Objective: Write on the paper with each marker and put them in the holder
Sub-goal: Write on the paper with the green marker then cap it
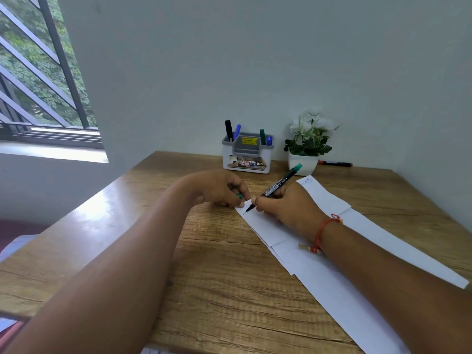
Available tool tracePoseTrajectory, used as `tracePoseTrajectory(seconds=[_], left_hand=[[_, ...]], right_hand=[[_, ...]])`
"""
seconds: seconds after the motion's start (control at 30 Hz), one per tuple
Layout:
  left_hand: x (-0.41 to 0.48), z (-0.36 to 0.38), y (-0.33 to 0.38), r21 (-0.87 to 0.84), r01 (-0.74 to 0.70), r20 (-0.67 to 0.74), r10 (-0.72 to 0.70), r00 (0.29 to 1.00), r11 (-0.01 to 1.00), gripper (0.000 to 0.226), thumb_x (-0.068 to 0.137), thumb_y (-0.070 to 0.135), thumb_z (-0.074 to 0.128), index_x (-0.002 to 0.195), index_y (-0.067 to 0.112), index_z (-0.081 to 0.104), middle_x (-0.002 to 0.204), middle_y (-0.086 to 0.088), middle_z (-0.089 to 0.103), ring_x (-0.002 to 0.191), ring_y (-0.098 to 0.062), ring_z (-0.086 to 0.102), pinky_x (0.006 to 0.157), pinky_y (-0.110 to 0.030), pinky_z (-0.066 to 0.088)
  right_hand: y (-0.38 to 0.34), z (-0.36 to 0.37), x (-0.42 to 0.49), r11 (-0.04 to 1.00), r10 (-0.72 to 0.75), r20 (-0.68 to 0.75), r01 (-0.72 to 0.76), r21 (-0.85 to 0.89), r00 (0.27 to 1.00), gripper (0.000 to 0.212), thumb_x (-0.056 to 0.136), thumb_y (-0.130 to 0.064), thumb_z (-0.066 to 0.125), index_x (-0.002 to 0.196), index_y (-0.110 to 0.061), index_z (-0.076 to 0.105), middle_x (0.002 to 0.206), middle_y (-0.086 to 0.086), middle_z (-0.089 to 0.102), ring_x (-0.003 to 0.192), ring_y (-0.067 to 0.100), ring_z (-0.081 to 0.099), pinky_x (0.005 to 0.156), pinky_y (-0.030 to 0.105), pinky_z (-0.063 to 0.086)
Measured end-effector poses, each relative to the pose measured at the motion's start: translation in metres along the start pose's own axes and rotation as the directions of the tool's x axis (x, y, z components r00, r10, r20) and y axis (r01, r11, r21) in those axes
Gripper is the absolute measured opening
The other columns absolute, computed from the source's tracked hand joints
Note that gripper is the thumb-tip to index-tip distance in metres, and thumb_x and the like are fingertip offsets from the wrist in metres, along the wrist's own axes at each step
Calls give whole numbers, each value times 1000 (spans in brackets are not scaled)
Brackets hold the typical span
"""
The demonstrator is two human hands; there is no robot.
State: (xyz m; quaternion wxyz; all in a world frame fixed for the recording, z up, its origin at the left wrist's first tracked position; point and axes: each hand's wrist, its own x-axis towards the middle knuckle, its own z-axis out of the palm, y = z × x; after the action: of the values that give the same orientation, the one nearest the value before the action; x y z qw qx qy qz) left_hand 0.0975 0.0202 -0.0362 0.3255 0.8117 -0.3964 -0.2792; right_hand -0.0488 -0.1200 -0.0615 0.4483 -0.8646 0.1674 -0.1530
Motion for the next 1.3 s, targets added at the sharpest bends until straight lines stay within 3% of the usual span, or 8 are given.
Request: tracePoseTrajectory(seconds=[0.23, 0.37, 0.57, 0.83, 1.0, 1.17, 1.3], left_hand=[[0, -1, 0, 5, -15, 6, 15, 1000, 1000, 23, 85, 1, 72, 106, 8, 72, 70, 2, 64, 57, -6, 56, 52, -16, 46], [0, -1, 0, 19, -16, 3, 16, 1000, 1000, 23, 85, 1, 72, 106, 10, 72, 71, 3, 65, 58, -5, 57, 53, -16, 46], [0, 0, -2, 9, -15, -1, 15, 1000, 1000, 24, 85, 2, 73, 108, 9, 72, 75, 1, 66, 59, -5, 58, 54, -14, 46], [1, 0, -2, 7, -4, 0, 4, 1000, 1000, 24, 85, 2, 73, 108, 10, 72, 76, 1, 66, 60, -6, 58, 53, -15, 46], [1, 0, -2, 9, -9, -4, 9, 1000, 1000, 25, 84, 2, 73, 108, 10, 72, 80, -1, 67, 63, -7, 58, 55, -16, 47], [2, 0, -4, -3, -21, -2, 21, 1000, 1000, 24, 84, 2, 74, 106, 10, 73, 73, 2, 65, 61, -7, 57, 55, -19, 45], [2, 0, -4, -1, -22, -4, 22, 1000, 1000, 24, 84, 2, 74, 106, 10, 73, 69, 5, 65, 59, -6, 56, 54, -18, 45]], right_hand=[[1, 4, 0, 998, -6, 12, 7, -56, 1000, 25, 81, -34, 77, 82, -8, 77, 71, 8, 71, 63, 8, 57, 61, 29, 44], [1, 4, -1, 998, -30, 13, 30, -63, 999, 24, 83, -34, 76, 77, -12, 77, 63, -3, 65, 61, 5, 55, 60, 27, 43], [1, 4, 0, 995, -36, -9, 35, -92, 999, 20, 84, -32, 73, 72, -17, 71, 62, -7, 62, 63, 7, 54, 57, 25, 39], [1, 4, 0, 998, -19, -28, 17, -57, 999, 17, 84, -31, 74, 85, -15, 78, 72, -4, 70, 70, 7, 60, 61, 23, 42], [2, 5, 1, 997, -20, -36, 17, -71, 999, 21, 84, -32, 73, 91, -13, 78, 83, 4, 75, 78, 13, 64, 67, 30, 48], [3, 5, 1, 997, -23, -20, 22, -67, 1000, 31, 81, -32, 72, 87, -2, 73, 68, 3, 64, 65, 12, 54, 62, 33, 42], [2, 4, 1, 997, -33, -6, 32, -65, 999, 23, 81, -29, 72, 85, -6, 75, 74, 11, 71, 68, 13, 57, 64, 33, 45]])
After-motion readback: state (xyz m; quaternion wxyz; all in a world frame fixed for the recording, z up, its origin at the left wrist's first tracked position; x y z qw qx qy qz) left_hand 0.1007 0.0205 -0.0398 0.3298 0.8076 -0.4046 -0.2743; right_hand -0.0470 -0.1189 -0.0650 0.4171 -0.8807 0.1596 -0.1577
